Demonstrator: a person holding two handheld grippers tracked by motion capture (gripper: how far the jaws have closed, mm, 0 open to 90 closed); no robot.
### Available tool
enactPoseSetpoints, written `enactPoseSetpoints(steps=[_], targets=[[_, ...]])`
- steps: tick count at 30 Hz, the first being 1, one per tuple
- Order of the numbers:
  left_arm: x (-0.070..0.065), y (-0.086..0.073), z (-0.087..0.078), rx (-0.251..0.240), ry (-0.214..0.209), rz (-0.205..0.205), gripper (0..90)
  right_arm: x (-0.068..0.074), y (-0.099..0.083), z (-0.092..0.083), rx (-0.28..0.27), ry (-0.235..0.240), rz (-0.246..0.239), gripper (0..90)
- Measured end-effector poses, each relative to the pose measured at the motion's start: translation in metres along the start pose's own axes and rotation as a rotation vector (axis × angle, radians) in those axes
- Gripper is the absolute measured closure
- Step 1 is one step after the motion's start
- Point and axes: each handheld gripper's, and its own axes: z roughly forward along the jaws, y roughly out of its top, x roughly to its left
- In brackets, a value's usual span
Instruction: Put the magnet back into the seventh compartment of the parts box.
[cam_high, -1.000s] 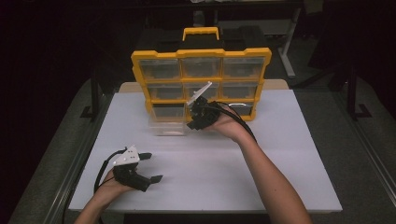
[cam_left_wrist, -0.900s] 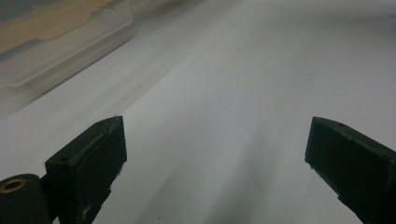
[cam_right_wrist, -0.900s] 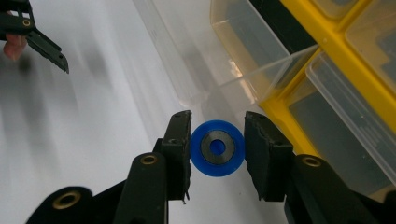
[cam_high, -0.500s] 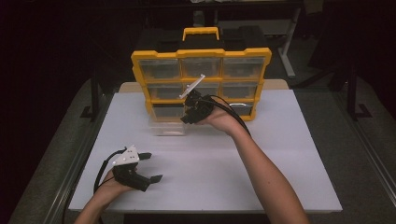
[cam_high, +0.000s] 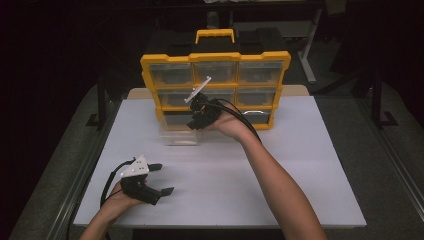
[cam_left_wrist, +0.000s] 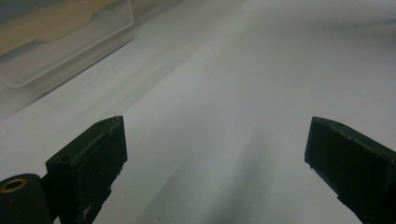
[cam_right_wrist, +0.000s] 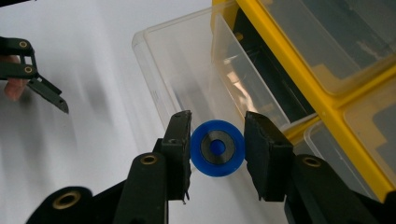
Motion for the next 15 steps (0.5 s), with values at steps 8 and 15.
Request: enactPoseSetpoints(steps=[8, 15], targets=[[0.0, 0.0, 0.0, 0.0, 0.0, -0.002, 5.7, -0.001, 0.008, 0.008, -0.009, 0.003, 0.003, 61.0], [0.0, 0.0, 0.0, -0.003, -0.001, -0.004, 5.7, -0.002, 0.017, 0.015, -0.02, 0.007, 0.014, 61.0]])
